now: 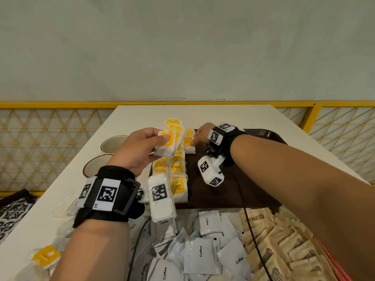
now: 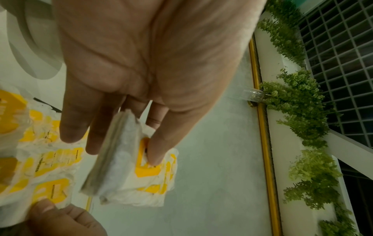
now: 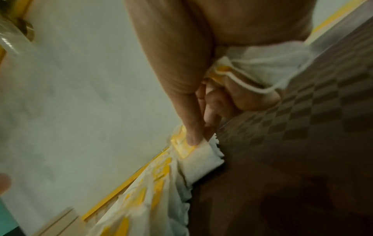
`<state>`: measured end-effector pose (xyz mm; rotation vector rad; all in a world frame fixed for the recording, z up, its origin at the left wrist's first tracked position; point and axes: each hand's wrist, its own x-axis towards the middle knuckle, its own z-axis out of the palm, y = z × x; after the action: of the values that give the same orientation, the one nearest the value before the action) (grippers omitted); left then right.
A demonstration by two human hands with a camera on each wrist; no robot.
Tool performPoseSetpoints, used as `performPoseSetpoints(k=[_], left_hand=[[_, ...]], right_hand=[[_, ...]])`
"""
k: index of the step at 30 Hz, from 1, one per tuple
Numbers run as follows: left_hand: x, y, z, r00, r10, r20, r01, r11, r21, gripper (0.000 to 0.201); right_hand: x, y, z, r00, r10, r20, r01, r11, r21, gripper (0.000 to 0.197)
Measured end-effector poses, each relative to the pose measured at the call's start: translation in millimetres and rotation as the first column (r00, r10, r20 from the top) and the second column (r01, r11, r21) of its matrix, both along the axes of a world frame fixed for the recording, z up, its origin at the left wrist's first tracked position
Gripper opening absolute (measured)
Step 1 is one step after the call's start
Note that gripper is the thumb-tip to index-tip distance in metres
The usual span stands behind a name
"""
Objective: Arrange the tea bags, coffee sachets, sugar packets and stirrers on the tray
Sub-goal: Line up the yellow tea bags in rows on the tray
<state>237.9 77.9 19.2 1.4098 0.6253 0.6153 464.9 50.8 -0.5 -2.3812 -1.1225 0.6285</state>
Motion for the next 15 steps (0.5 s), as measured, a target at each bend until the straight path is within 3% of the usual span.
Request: performPoseSetpoints(k=[3, 6, 8, 10, 13, 15], left_hand=[[-1, 1, -1, 1.0, 0.0, -0.001, 0.0, 1.0, -0.001, 0.007], [-1, 3, -2, 1.0, 0.001, 0.004, -0.001, 1.0, -0.014, 0.008], [1, 2, -3, 1.0, 0.0, 0.008, 0.001, 1.0, -0.025, 0.008], [2, 1, -4, 1.0, -0.007, 0.008, 0.007, 0.999, -0.035, 0.007], [6, -3, -5, 0.999, -0.017, 0.035, 0.02, 0.995, -0.098, 0.006], [9, -7, -4, 0.995, -0.043, 0.088, 0.06, 0.976, -0.208, 0.005]], right_hand=[[0, 9, -9, 0.991, 0.021, 0.129, -0.002, 0.989, -0.146, 0.043], [2, 8, -9, 0.994, 0.028, 0.103, -0.009, 0.982, -0.188, 0.043], [0, -1, -2, 0.999, -0.023, -0.024, 0.022, 0.998, -0.064, 0.029], [-2, -12, 7, 0.973, -0.09, -0.214, 0.111, 0.99, 0.089, 0.033], [-13, -31, 28, 0.818, -0.086, -0.568, 0.286, 0.919, 0.273, 0.038], [-23, -50, 43, 0.749, 0.001, -0.663, 0.325, 0.871, 0.368, 0.051]])
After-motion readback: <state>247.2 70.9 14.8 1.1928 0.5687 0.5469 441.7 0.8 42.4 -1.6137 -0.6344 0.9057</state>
